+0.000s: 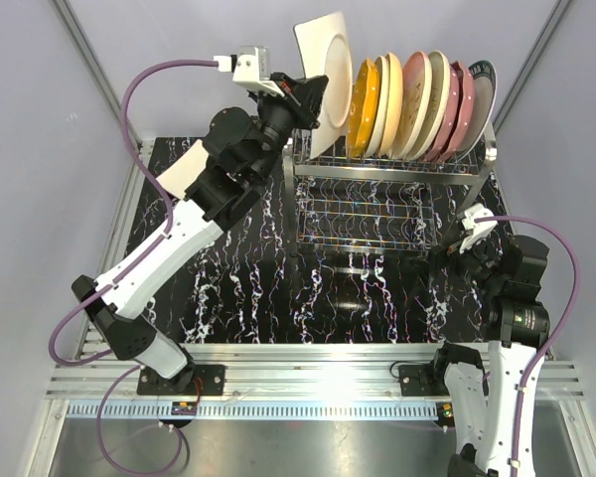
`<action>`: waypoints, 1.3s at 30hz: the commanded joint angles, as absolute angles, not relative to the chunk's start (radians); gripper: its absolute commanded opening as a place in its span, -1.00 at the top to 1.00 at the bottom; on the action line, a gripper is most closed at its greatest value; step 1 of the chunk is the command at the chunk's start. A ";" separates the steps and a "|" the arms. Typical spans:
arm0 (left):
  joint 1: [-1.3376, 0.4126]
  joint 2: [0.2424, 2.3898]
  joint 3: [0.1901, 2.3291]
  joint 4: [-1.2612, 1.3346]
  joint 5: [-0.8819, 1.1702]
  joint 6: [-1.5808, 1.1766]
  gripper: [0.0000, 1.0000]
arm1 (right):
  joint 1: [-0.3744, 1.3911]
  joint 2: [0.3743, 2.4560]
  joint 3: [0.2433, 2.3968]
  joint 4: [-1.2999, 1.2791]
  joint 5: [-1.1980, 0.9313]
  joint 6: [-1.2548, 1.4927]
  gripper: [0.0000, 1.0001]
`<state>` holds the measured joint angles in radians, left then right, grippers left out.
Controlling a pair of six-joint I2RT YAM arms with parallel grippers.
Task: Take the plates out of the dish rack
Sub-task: Grab a plate with the left arm, then place the plate on the table
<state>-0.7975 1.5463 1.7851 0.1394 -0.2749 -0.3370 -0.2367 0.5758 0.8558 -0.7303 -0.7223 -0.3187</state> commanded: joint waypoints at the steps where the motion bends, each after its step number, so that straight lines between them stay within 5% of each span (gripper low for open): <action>1: -0.798 1.442 1.887 0.445 -0.272 -0.327 1.00 | -0.242 0.569 0.856 -0.713 -0.713 -0.334 -0.99; 39: -0.793 1.370 1.993 0.342 -0.226 -0.354 1.00 | -0.250 0.568 0.856 -0.715 -0.719 -0.334 -0.99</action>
